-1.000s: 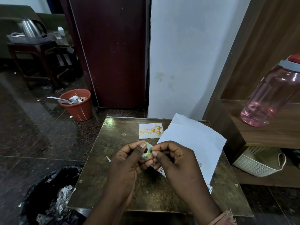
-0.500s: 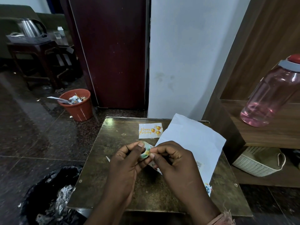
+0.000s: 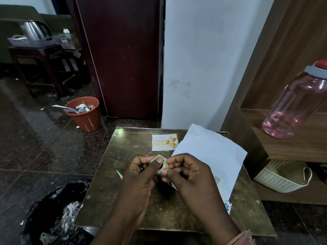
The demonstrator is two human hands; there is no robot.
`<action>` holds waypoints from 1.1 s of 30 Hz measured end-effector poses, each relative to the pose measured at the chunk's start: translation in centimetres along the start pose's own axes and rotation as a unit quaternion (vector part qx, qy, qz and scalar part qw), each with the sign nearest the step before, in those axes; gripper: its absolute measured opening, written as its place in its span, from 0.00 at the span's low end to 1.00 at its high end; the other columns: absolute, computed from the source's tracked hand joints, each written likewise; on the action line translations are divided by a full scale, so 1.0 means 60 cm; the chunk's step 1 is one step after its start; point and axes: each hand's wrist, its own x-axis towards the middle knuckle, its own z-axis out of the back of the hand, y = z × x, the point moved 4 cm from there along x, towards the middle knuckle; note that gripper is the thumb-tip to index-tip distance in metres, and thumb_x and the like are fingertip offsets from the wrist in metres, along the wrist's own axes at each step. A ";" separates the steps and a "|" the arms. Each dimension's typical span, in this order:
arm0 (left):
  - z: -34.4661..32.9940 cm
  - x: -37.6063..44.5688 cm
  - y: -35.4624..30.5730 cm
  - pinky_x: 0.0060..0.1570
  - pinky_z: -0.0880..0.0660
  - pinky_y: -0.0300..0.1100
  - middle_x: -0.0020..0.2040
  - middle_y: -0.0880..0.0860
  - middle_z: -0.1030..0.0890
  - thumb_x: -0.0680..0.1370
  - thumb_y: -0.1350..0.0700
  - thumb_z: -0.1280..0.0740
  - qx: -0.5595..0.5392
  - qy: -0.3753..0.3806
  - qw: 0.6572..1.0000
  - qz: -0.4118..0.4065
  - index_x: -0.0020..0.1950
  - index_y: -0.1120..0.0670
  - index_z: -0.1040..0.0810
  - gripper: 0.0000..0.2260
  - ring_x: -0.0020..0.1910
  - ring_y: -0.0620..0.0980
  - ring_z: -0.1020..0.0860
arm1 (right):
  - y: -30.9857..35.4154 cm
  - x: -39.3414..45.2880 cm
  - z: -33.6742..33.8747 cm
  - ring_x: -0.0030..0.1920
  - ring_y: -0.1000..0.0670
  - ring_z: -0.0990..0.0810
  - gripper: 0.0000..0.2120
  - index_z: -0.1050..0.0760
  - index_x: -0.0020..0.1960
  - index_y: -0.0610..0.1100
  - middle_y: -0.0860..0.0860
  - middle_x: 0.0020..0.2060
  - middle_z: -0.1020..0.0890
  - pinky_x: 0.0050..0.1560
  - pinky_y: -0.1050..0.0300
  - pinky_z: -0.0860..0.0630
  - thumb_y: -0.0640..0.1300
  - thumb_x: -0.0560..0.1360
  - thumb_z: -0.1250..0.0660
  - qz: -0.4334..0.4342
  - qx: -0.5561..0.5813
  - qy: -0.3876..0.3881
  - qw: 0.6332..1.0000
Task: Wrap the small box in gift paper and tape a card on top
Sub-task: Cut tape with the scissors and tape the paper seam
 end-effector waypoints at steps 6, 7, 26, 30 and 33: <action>0.007 0.007 0.004 0.48 0.22 0.46 0.52 0.56 0.14 0.73 0.58 0.26 0.061 0.032 0.998 -0.010 0.58 0.52 0.15 0.13 0.47 0.53 0.19 | 0.000 0.000 0.007 0.38 0.51 0.13 0.05 0.19 0.46 0.44 0.47 0.37 0.14 0.49 0.48 0.16 0.35 0.76 0.27 0.008 -0.032 0.003 0.999; 0.009 0.008 0.006 0.50 0.22 0.48 0.55 0.56 0.14 0.74 0.58 0.27 0.071 0.034 0.997 -0.007 0.59 0.51 0.14 0.14 0.49 0.52 0.18 | 0.000 0.000 0.007 0.38 0.51 0.13 0.05 0.18 0.46 0.44 0.47 0.37 0.14 0.49 0.48 0.16 0.35 0.76 0.27 0.010 -0.037 0.002 0.999; 0.015 0.006 0.006 0.55 0.22 0.56 0.54 0.61 0.13 0.77 0.59 0.28 0.086 -0.013 0.996 -0.019 0.55 0.57 0.13 0.09 0.50 0.56 0.17 | 0.001 -0.003 0.004 0.38 0.52 0.13 0.05 0.18 0.43 0.46 0.50 0.35 0.14 0.48 0.48 0.16 0.38 0.76 0.27 0.032 -0.066 -0.003 0.997; 0.013 0.003 0.007 0.48 0.21 0.49 0.54 0.61 0.13 0.76 0.60 0.28 0.075 -0.018 0.997 -0.019 0.55 0.58 0.13 0.09 0.48 0.54 0.16 | -0.003 -0.003 0.003 0.35 0.52 0.15 0.07 0.18 0.43 0.46 0.51 0.34 0.15 0.46 0.49 0.16 0.37 0.77 0.28 0.044 -0.085 -0.008 0.995; 0.011 0.002 0.009 0.42 0.19 0.42 0.51 0.61 0.13 0.74 0.60 0.27 0.053 -0.017 0.998 -0.014 0.53 0.59 0.13 0.09 0.44 0.51 0.16 | -0.006 -0.004 0.004 0.34 0.51 0.16 0.09 0.18 0.42 0.48 0.52 0.34 0.15 0.44 0.47 0.17 0.36 0.77 0.29 0.055 -0.102 -0.018 0.993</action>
